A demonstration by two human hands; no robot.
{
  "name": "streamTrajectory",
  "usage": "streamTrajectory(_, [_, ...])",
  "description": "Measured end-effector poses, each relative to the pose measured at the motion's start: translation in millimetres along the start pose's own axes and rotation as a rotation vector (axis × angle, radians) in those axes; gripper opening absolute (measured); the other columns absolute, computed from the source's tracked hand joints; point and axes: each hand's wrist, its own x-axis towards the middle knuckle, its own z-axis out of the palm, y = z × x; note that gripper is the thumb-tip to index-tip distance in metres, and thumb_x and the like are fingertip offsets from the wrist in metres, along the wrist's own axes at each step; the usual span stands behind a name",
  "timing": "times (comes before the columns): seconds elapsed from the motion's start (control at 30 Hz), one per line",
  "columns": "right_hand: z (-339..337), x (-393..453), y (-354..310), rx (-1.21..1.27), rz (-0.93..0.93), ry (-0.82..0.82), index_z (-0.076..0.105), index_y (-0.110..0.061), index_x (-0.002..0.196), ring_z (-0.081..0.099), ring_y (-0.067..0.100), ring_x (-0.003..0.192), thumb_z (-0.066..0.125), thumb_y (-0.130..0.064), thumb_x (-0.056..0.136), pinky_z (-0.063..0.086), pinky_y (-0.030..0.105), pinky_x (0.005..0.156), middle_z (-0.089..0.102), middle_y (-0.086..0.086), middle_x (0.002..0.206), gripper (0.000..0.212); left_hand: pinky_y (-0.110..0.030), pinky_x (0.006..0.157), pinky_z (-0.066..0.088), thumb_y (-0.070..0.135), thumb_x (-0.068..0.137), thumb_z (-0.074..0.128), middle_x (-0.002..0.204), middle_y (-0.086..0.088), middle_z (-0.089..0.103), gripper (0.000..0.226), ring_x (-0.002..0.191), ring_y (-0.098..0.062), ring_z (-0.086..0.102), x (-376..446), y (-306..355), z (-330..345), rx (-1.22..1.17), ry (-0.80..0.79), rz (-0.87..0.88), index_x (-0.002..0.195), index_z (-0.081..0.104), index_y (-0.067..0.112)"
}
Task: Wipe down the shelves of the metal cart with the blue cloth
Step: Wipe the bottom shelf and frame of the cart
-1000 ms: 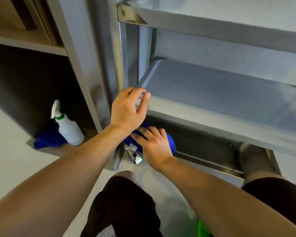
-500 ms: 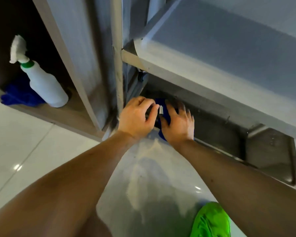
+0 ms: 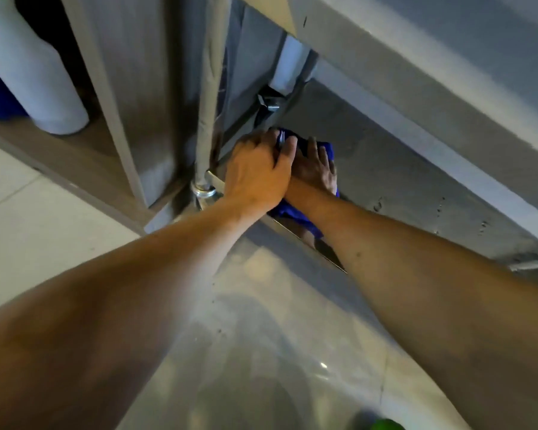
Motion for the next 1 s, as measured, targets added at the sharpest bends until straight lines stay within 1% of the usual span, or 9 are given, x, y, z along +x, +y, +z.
streamTrajectory(0.1, [3.6,0.9,3.8,0.078,-0.021,0.049,0.016,-0.040,0.156,0.007,0.029,0.152,0.034,-0.058,0.099,0.008,0.049,0.122,0.007,0.009,0.168,0.063,-0.041,0.096,0.046,0.054,0.099,0.034,0.120,-0.012,0.066,0.051,0.114,-0.029,0.058,9.7,-6.5,-2.1,0.061,-0.026,0.064,0.125,0.061,0.018])
streamTrajectory(0.27, [6.5,18.0,25.1,0.057,-0.192,0.117,0.030,-0.041,0.153,0.021,0.031,0.148,0.030,-0.055,0.095,0.021,0.051,0.119,0.027,0.003,0.163,0.060,-0.042,0.101,0.044,0.048,0.101,0.040,0.128,-0.012,0.063,0.048,0.119,-0.030,0.057,30.4,-9.4,15.1,0.153,-0.064,0.106,0.134,0.056,0.017])
streamTrajectory(0.43, [0.3,65.6,57.6,0.062,-0.042,0.118,0.042,-0.033,0.149,0.021,0.028,0.149,0.028,-0.062,0.093,0.018,0.047,0.119,0.025,0.003,0.165,0.064,-0.044,0.099,0.042,0.041,0.094,0.040,0.112,-0.005,0.065,0.036,0.110,-0.026,0.057,40.2,-15.4,26.9,0.368,-0.115,0.217,0.113,0.061,0.020])
streamTrajectory(0.53, [-4.0,91.1,69.8,0.048,0.054,0.130,0.040,-0.030,0.151,0.023,0.028,0.148,0.030,-0.061,0.096,0.019,0.046,0.119,0.026,0.004,0.164,0.064,-0.048,0.105,0.036,0.048,0.091,0.040,0.119,-0.001,0.061,0.038,0.119,-0.026,0.050,43.2,-21.7,36.3,0.487,-0.135,0.238,0.113,0.061,0.025])
streamTrajectory(0.6, [-8.7,105.3,73.7,0.060,0.119,0.141,0.039,-0.030,0.152,0.026,0.030,0.146,0.030,-0.059,0.098,0.020,0.046,0.117,0.030,0.005,0.162,0.062,-0.050,0.102,0.038,0.052,0.088,0.039,0.122,-0.002,0.061,0.044,0.120,-0.027,0.049,44.9,-23.1,42.0,0.545,-0.124,0.222,0.114,0.062,0.026])
streamTrajectory(0.73, [-16.8,127.1,81.6,0.092,0.279,0.182,0.039,-0.025,0.152,0.024,0.032,0.147,0.032,-0.051,0.101,0.018,0.048,0.117,0.031,0.007,0.161,0.058,-0.048,0.092,0.042,0.052,0.083,0.043,0.111,0.000,0.064,0.036,0.113,-0.028,0.051,44.4,-23.2,46.8,0.566,-0.051,0.197,0.100,0.065,0.028])
streamTrajectory(0.8, [-17.5,134.5,85.2,0.130,0.358,0.241,0.039,-0.020,0.152,0.017,0.031,0.150,0.035,-0.042,0.103,0.012,0.051,0.120,0.025,0.007,0.163,0.054,-0.051,0.097,0.040,0.052,0.086,0.041,0.114,-0.001,0.063,0.039,0.118,-0.028,0.049,44.2,-25.4,48.2,0.552,-0.061,0.208,0.107,0.064,0.028])
streamTrajectory(0.87, [-18.1,141.5,86.0,0.151,0.393,0.263,0.044,-0.019,0.147,0.023,0.030,0.147,0.037,-0.036,0.103,0.013,0.051,0.119,0.033,0.007,0.159,0.048,-0.054,0.102,0.037,0.053,0.088,0.041,0.120,-0.002,0.061,0.042,0.124,-0.029,0.047,43.6,-27.7,47.9,0.548,-0.061,0.221,0.114,0.063,0.028])
streamTrajectory(1.0, [-21.0,143.9,85.4,0.150,0.381,0.161,0.047,-0.025,0.144,0.041,0.028,0.135,0.034,-0.049,0.100,0.023,0.049,0.115,0.049,0.005,0.147,0.051,-0.056,0.107,0.033,0.050,0.091,0.043,0.129,-0.003,0.058,0.041,0.131,-0.030,0.042,40.0,-23.4,43.9,0.560,-0.061,0.211,0.118,0.063,0.029])
